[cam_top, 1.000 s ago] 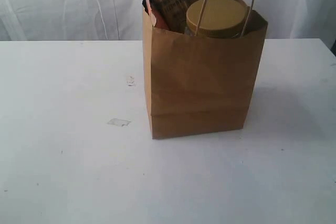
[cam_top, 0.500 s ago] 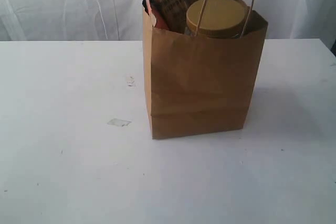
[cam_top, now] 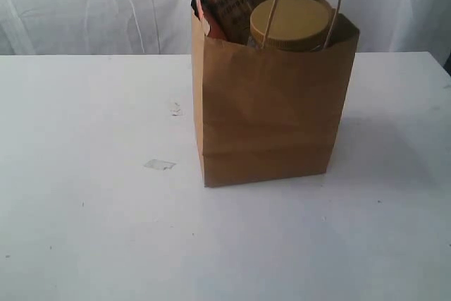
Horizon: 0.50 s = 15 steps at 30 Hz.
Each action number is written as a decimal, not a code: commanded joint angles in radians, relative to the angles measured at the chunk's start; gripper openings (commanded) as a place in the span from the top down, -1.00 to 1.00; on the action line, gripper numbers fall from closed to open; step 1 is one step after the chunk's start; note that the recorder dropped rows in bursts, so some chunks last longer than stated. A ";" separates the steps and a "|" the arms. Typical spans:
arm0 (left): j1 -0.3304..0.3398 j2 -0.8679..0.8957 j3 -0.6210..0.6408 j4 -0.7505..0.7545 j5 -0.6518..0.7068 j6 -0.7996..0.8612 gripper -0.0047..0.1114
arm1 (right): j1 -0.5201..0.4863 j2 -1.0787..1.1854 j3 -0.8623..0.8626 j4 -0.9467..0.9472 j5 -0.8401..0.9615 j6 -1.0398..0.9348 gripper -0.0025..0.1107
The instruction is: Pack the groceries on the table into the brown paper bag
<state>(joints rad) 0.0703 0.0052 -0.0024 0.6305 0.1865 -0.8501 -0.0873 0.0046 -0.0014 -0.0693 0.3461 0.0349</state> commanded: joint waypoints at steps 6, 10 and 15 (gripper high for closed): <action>0.027 -0.005 0.002 -0.796 0.066 1.092 0.92 | -0.005 -0.005 0.001 -0.009 -0.002 -0.007 0.96; 0.038 -0.005 0.002 -0.792 0.068 1.071 0.92 | -0.005 -0.005 0.001 -0.009 -0.002 -0.007 0.96; 0.038 -0.005 0.002 -0.794 0.068 1.071 0.92 | -0.005 -0.005 0.001 -0.009 -0.002 0.005 0.96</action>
<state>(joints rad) 0.1049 0.0052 -0.0024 -0.1451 0.2507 0.2121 -0.0873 0.0046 -0.0014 -0.0693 0.3461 0.0349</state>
